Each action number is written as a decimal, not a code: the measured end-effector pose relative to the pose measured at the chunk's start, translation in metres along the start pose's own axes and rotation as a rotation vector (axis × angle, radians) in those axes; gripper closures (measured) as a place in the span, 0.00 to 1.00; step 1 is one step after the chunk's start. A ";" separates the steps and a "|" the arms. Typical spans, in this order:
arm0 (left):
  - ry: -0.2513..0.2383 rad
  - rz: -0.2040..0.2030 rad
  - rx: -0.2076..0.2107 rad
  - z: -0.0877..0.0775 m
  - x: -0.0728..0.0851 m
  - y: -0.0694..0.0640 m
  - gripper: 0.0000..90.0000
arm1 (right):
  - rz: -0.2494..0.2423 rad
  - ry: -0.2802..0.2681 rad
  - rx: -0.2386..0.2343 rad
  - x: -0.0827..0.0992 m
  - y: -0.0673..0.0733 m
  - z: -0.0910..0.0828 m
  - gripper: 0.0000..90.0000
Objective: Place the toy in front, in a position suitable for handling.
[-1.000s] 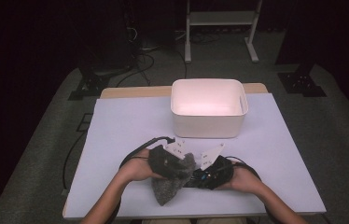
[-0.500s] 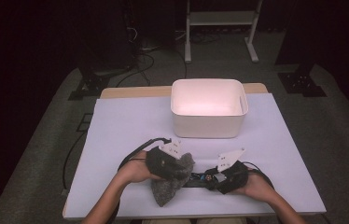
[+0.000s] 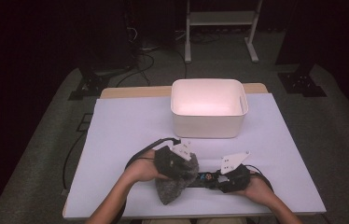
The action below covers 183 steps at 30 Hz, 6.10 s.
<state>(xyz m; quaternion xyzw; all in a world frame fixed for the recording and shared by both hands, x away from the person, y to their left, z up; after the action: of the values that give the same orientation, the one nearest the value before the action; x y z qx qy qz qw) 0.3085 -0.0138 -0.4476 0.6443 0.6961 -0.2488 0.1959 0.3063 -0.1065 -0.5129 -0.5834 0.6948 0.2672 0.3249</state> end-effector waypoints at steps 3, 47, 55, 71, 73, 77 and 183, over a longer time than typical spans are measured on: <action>0.016 0.041 0.014 0.011 -0.013 -0.005 0.86 | -0.012 -0.001 0.011 -0.001 0.000 0.001 0.73; 0.016 -0.091 -0.084 -0.034 0.045 0.012 0.85 | 0.014 -0.005 0.002 -0.003 -0.001 0.006 0.73; 0.000 -0.129 -0.086 -0.040 0.062 0.013 0.85 | 0.017 -0.007 -0.001 -0.003 -0.001 0.007 0.73; 0.032 0.009 -0.006 0.002 -0.002 0.004 0.86 | 0.021 -0.002 0.004 -0.003 -0.002 0.010 0.72; 0.037 0.030 0.007 0.010 -0.010 0.003 0.86 | 0.018 -0.004 0.005 -0.004 -0.002 0.011 0.72; 0.040 0.051 0.023 0.024 -0.026 0.000 0.86 | 0.021 -0.006 0.005 -0.005 -0.001 0.012 0.71; -0.119 -0.050 0.002 -0.050 0.007 0.006 0.86 | -0.028 -0.077 -0.030 -0.071 -0.002 -0.015 0.63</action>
<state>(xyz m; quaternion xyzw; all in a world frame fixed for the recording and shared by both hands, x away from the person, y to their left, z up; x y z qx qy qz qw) 0.3159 0.0218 -0.4123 0.6108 0.6990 -0.2923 0.2302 0.3143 -0.0729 -0.4493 -0.5871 0.6694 0.2954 0.3465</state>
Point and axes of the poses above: each handheld gripper's, and its own axes: z roughly forward along the jaws, x roughly out of its underside, y roughly to its left, the point moved 10 cm from there along z, roughly forward along the jaws, and after that the axes turned 4 degrees about -z, right-handed, at the moved point
